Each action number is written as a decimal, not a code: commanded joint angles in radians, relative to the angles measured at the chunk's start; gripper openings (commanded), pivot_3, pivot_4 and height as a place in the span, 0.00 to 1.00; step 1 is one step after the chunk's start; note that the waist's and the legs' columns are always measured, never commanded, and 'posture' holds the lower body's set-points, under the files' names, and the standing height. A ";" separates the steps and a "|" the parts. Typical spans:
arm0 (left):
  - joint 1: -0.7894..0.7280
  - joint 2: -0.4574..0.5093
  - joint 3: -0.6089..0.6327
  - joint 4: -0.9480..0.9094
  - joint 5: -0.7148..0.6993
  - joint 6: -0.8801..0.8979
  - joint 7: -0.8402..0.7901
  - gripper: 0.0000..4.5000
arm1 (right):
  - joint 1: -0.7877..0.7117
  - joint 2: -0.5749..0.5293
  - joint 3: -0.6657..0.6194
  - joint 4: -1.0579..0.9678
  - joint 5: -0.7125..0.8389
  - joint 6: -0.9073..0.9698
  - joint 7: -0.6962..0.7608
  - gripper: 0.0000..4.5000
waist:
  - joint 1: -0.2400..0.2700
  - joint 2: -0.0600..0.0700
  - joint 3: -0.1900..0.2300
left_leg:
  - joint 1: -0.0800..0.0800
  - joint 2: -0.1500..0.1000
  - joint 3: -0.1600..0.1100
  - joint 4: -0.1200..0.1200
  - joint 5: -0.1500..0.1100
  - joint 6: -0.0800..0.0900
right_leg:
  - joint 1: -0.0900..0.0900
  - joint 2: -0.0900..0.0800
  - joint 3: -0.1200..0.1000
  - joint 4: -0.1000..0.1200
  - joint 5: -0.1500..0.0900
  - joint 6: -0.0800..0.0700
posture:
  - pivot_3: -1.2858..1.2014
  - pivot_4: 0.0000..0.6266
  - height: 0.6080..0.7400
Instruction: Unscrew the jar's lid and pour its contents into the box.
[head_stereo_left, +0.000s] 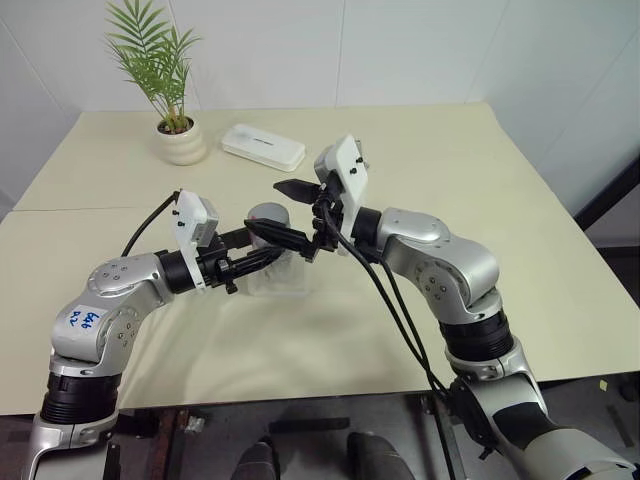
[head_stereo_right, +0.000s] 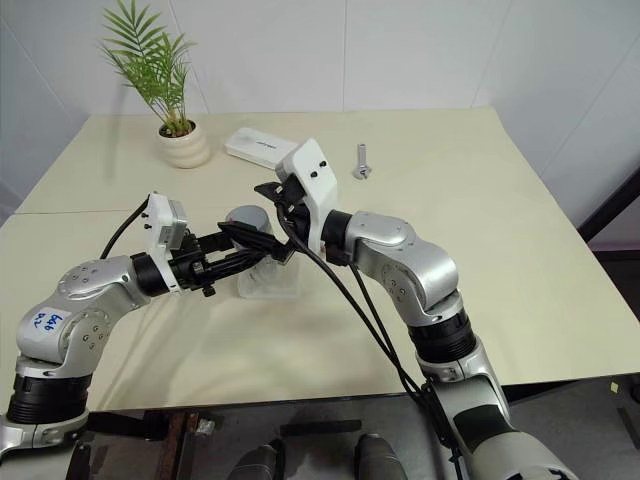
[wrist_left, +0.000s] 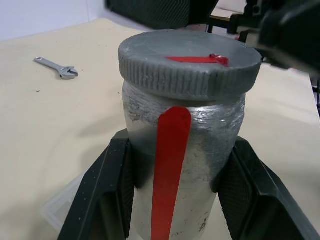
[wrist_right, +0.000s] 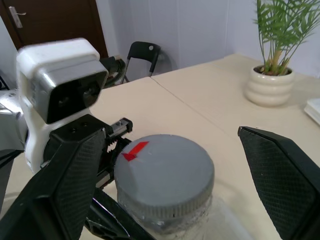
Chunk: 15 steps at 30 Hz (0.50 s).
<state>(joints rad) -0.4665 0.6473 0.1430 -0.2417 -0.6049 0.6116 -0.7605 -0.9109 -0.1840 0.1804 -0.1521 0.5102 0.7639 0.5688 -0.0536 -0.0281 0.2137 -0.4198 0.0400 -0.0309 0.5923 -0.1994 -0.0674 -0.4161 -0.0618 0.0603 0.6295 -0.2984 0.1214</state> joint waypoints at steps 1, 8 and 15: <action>-0.024 -0.004 0.008 -0.028 -0.010 -0.011 -0.003 0.42 | -0.020 0.011 -0.015 -0.020 0.001 -0.009 0.001 1.00 | 0.000 0.000 0.000 | 0.000 0.000 0.000 0.000 0.000 0.000 | 0.000 0.000 0.000 0.000 0.000 0.000 | 0.52 0.24 1.00; -0.025 -0.014 0.006 -0.037 -0.011 -0.009 0.004 0.42 | 0.007 0.001 -0.008 -0.052 0.010 0.005 0.022 0.96 | 0.000 0.000 0.000 | 0.000 0.000 0.000 0.000 0.000 0.000 | 0.000 0.000 0.000 0.000 0.000 0.000 | 0.52 0.24 1.00; -0.026 -0.014 0.014 -0.046 -0.020 -0.006 0.005 0.42 | 0.017 -0.017 -0.003 -0.059 0.004 0.017 0.043 0.56 | 0.000 0.000 0.000 | 0.000 0.000 0.000 0.001 0.000 0.000 | 0.000 0.000 0.000 0.000 0.000 0.000 | 0.52 0.24 1.00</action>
<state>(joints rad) -0.4686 0.6332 0.1387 -0.2430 -0.6049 0.6116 -0.7557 -0.8888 -0.1919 0.1819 -0.1694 0.5082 0.7845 0.5952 -0.0537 -0.0281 0.2137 -0.4201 0.0401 -0.0310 0.5930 -0.1993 -0.0674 -0.4161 -0.0615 0.0602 0.6297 -0.2981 0.1218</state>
